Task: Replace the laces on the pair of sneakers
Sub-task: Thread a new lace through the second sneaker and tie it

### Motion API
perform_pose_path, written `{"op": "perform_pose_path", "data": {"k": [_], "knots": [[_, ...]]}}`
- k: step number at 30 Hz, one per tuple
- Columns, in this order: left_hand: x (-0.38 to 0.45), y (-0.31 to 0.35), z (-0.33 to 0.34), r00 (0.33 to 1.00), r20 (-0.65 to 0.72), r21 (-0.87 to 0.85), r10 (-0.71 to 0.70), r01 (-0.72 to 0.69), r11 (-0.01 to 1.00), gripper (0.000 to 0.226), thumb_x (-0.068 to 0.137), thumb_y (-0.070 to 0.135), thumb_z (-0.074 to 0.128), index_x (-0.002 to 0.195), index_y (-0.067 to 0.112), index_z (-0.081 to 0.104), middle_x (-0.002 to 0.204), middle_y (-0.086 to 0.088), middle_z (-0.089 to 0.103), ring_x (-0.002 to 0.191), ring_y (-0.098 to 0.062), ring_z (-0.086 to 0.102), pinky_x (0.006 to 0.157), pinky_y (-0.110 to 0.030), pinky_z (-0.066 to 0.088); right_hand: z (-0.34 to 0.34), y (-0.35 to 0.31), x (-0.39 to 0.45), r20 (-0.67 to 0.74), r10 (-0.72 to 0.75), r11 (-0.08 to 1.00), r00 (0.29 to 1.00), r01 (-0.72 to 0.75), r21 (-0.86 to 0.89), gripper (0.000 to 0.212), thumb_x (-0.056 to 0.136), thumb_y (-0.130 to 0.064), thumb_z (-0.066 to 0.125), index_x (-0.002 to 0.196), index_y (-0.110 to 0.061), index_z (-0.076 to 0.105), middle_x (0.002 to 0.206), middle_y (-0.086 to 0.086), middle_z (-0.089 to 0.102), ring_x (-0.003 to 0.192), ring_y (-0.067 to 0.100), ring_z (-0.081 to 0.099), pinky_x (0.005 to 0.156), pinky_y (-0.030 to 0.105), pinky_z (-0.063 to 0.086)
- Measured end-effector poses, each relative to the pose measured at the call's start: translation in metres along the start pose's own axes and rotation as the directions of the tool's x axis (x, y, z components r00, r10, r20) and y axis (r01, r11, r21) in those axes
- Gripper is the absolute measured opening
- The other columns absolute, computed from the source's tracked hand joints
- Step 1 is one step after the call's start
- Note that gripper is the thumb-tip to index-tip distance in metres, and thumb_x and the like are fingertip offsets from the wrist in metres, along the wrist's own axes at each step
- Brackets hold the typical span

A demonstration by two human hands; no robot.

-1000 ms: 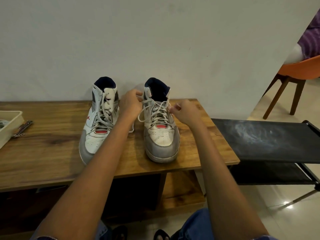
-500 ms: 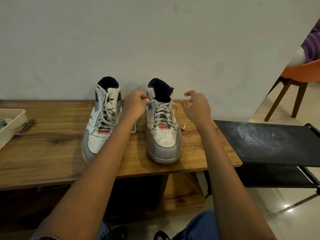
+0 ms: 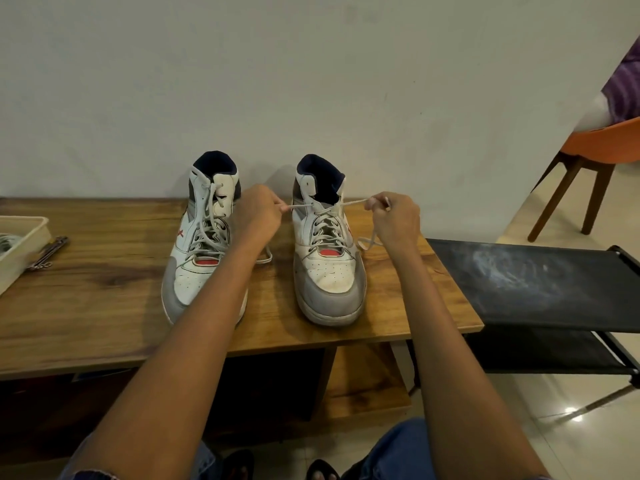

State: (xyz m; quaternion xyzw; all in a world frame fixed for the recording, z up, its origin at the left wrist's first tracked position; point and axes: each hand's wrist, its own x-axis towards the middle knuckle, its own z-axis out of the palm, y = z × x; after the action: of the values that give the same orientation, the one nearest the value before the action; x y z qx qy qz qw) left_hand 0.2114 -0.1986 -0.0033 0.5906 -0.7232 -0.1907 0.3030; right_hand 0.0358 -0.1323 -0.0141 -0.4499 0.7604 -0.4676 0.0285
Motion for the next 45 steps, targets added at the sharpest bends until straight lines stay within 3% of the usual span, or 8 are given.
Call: {"op": "perform_pose_path", "data": {"k": [7, 13, 21, 25, 30, 33, 38, 45], "knots": [[0.001, 0.003, -0.003, 0.999, 0.034, 0.052, -0.005, 0.003, 0.999, 0.018, 0.091, 0.020, 0.060, 0.101, 0.012, 0.072, 0.100, -0.009, 0.070, 0.090, -0.027, 0.062, 0.073, -0.033, 0.047, -0.001, 0.004, 0.002, 0.134, 0.079, 0.997, 0.988, -0.080, 0.003, 0.019, 0.094, -0.020, 0.056, 0.094, -0.011, 0.072, 0.085, 0.003, 0.064, 0.082, 0.016, 0.054, 0.070, 0.028, 0.039], [0.002, 0.012, 0.000, 0.980, -0.104, -0.118, 0.172, -0.184, 0.976, 0.036, 0.093, 0.008, 0.053, 0.128, 0.014, 0.050, 0.115, -0.008, 0.061, 0.105, -0.023, 0.057, 0.087, -0.034, 0.046, -0.012, -0.007, 0.011, 0.164, 0.060, 0.997, 0.985, -0.052, -0.055, 0.045, 0.091, -0.005, 0.043, 0.135, 0.004, 0.041, 0.131, 0.018, 0.049, 0.120, 0.032, 0.046, 0.097, 0.035, 0.038], [0.005, 0.016, 0.009, 0.941, -0.080, -0.126, 0.329, -0.337, 0.933, 0.030, 0.089, 0.000, 0.055, 0.115, 0.014, 0.056, 0.119, -0.009, 0.054, 0.102, -0.018, 0.056, 0.083, -0.024, 0.043, -0.004, -0.047, 0.001, 0.215, -0.242, 0.965, 0.946, 0.211, 0.157, 0.050, 0.087, 0.015, 0.044, 0.131, -0.002, 0.030, 0.088, 0.010, 0.060, 0.064, 0.020, 0.059, 0.050, 0.024, 0.046], [0.001, 0.017, 0.006, 0.930, -0.216, -0.240, 0.298, -0.346, 0.907, 0.019, 0.089, 0.026, 0.061, 0.099, 0.010, 0.062, 0.092, -0.006, 0.064, 0.082, -0.017, 0.061, 0.073, -0.028, 0.049, 0.011, -0.051, -0.011, 0.264, -0.315, 0.947, 0.912, 0.320, 0.027, 0.020, 0.099, -0.014, 0.043, 0.114, -0.001, 0.040, 0.087, 0.014, 0.063, 0.075, 0.027, 0.056, 0.064, 0.034, 0.040], [-0.004, 0.021, 0.006, 0.965, -0.260, -0.422, 0.037, -0.148, 0.894, 0.031, 0.088, 0.018, 0.062, 0.116, 0.004, 0.057, 0.091, -0.002, 0.064, 0.079, -0.012, 0.061, 0.066, -0.011, 0.045, 0.017, -0.053, -0.016, 0.260, -0.360, 0.926, 0.896, 0.376, -0.015, 0.035, 0.104, -0.023, 0.028, 0.101, 0.000, 0.054, 0.088, 0.010, 0.056, 0.081, 0.023, 0.049, 0.070, 0.031, 0.032], [0.005, 0.019, 0.002, 0.970, 0.010, -0.734, -0.245, 0.173, 0.656, 0.032, 0.084, 0.009, 0.066, 0.113, -0.003, 0.062, 0.085, -0.005, 0.066, 0.075, -0.015, 0.065, 0.072, -0.023, 0.057, 0.017, -0.053, -0.014, 0.181, -0.411, 0.911, 0.894, 0.411, 0.035, 0.027, 0.098, -0.005, 0.037, 0.113, 0.006, 0.056, 0.107, 0.020, 0.062, 0.100, 0.030, 0.055, 0.083, 0.034, 0.040], [0.004, 0.005, -0.016, 0.940, 0.295, -0.861, -0.170, 0.338, 0.379, 0.029, 0.084, -0.004, 0.062, 0.112, -0.012, 0.058, 0.083, -0.012, 0.065, 0.068, -0.015, 0.066, 0.069, -0.022, 0.057, 0.021, -0.054, -0.012, -0.014, -0.497, 0.859, 0.868, 0.494, 0.133, 0.008, 0.086, 0.003, 0.054, 0.086, 0.005, 0.061, 0.082, 0.015, 0.066, 0.076, 0.028, 0.059, 0.070, 0.038, 0.047], [-0.006, 0.010, -0.024, 0.918, 0.380, -0.858, -0.116, 0.396, 0.326, 0.030, 0.084, -0.009, 0.058, 0.114, -0.012, 0.057, 0.081, -0.012, 0.066, 0.058, -0.012, 0.067, 0.063, -0.021, 0.057, 0.037, -0.054, -0.017, 0.029, -0.478, 0.875, 0.878, 0.472, 0.109, 0.015, 0.083, 0.006, 0.059, 0.090, 0.003, 0.072, 0.089, 0.017, 0.070, 0.082, 0.028, 0.065, 0.075, 0.029, 0.048]]}}
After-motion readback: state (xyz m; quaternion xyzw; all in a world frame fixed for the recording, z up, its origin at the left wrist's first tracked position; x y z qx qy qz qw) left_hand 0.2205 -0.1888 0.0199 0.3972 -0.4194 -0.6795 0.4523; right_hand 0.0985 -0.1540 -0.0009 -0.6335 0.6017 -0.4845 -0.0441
